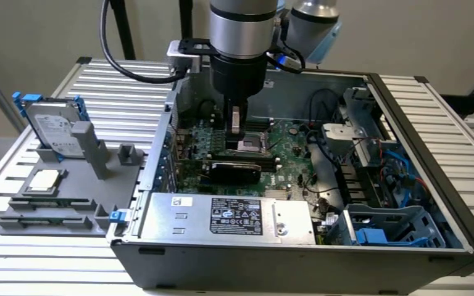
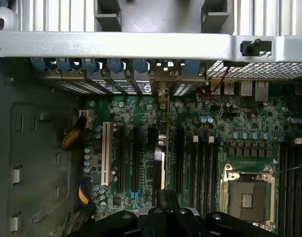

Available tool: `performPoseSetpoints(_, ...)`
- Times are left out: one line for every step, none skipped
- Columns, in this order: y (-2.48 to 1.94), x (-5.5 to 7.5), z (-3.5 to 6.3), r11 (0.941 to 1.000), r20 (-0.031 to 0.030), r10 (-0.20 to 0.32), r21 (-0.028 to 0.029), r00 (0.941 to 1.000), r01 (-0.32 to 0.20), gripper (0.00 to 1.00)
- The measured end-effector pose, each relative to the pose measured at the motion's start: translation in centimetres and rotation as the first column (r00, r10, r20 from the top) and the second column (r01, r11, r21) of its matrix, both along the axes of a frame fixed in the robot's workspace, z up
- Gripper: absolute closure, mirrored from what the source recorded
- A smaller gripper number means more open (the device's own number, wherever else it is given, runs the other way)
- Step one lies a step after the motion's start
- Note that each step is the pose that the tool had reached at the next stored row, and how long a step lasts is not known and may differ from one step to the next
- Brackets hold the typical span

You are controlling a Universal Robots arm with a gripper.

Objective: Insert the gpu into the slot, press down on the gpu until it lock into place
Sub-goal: 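Press down on the gpu until it lock into place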

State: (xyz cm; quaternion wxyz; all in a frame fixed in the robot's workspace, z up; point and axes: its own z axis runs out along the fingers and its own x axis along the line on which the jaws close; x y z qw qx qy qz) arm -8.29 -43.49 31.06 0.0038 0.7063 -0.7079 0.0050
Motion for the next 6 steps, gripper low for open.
performPoseSetpoints(0.00, 0.00, 0.01, 1.0000, -0.0001, 0.000, 0.0002, 1.0000, 0.000, 0.89)
performPoseSetpoints(0.00, 0.00, 0.02, 1.0000, -0.0002, 0.000, 0.0002, 1.0000, 0.000, 0.89)
performPoseSetpoints(0.00, 0.00, 0.04, 1.0000, -0.0005, 0.000, 0.0001, 1.0000, 0.000, 0.89)
performPoseSetpoints(0.00, 0.00, 0.06, 1.0000, -0.0007, 0.000, 0.0000, 1.0000, 0.000, 0.89)
performPoseSetpoints(0.00, 0.00, 0.07, 1.0000, -0.0008, 0.000, 0.0000, 1.0000, 0.000, 0.89)
performPoseSetpoints(0.00, 0.00, 0.09, 1.0000, -0.0010, 0.000, -0.0001, 1.0000, 0.000, 0.89)
